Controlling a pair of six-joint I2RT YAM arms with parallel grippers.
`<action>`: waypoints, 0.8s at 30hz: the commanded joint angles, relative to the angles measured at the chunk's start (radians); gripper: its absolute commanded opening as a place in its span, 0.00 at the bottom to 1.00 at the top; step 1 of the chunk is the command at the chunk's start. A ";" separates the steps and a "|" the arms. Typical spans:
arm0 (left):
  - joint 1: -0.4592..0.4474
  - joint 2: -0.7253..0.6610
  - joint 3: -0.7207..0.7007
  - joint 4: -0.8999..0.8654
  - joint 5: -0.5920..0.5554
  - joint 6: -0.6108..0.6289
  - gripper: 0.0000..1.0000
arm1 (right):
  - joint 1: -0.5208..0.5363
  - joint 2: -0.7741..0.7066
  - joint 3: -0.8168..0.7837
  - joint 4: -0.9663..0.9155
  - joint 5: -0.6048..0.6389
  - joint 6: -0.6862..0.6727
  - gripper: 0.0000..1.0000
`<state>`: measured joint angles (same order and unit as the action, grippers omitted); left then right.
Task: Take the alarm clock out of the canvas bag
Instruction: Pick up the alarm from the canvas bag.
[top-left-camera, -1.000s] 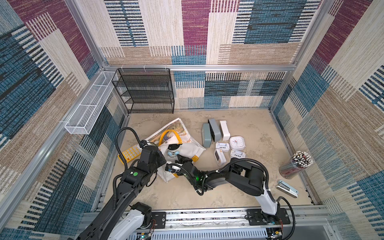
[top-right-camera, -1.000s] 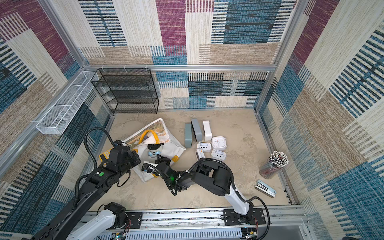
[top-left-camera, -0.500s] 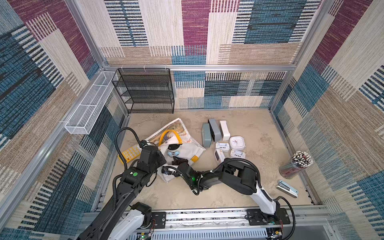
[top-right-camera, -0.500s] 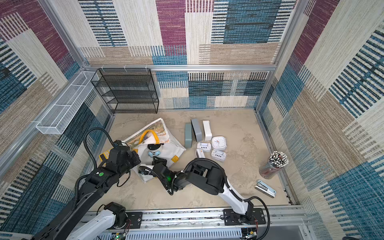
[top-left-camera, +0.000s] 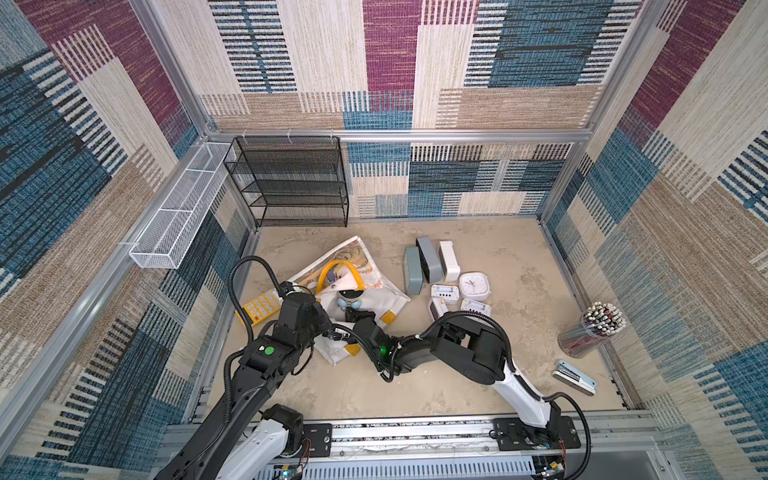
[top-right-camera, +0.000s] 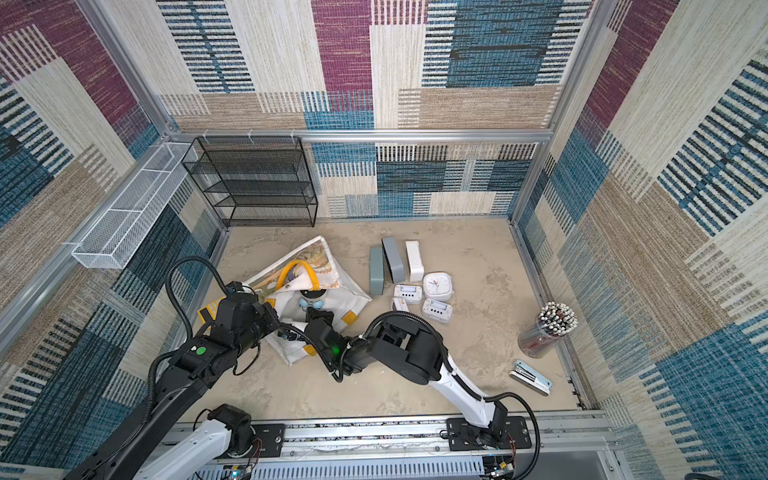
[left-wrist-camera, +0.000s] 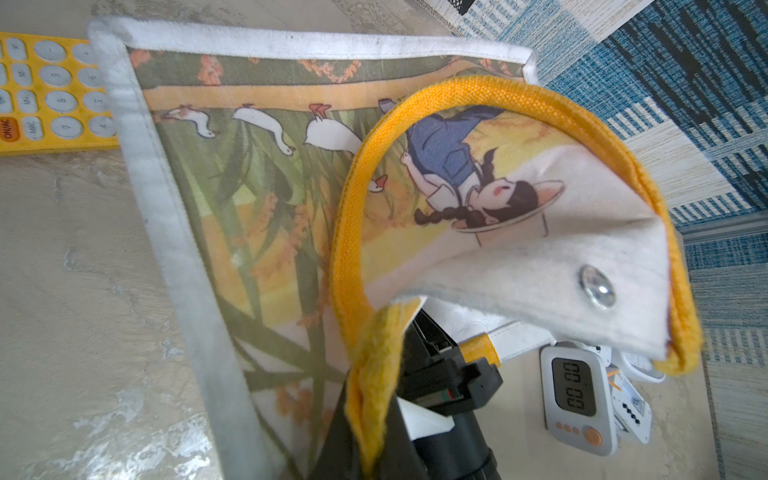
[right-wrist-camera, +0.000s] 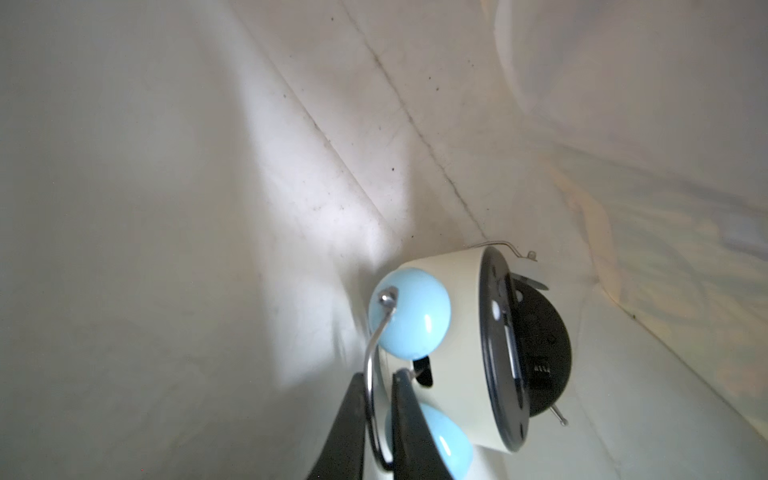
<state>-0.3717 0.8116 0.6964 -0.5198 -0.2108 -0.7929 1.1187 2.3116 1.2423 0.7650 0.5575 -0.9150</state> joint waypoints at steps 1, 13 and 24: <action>0.001 -0.002 -0.001 -0.002 -0.012 -0.027 0.00 | 0.001 -0.037 -0.019 0.061 0.030 -0.005 0.08; 0.001 0.006 -0.007 0.003 -0.014 -0.028 0.00 | 0.023 -0.198 -0.084 0.011 0.021 0.086 0.00; 0.002 0.006 -0.004 -0.008 -0.035 -0.021 0.00 | 0.023 -0.377 -0.159 -0.166 -0.081 0.294 0.00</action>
<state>-0.3717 0.8169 0.6903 -0.5175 -0.2222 -0.7937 1.1404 1.9728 1.0962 0.6018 0.5049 -0.7040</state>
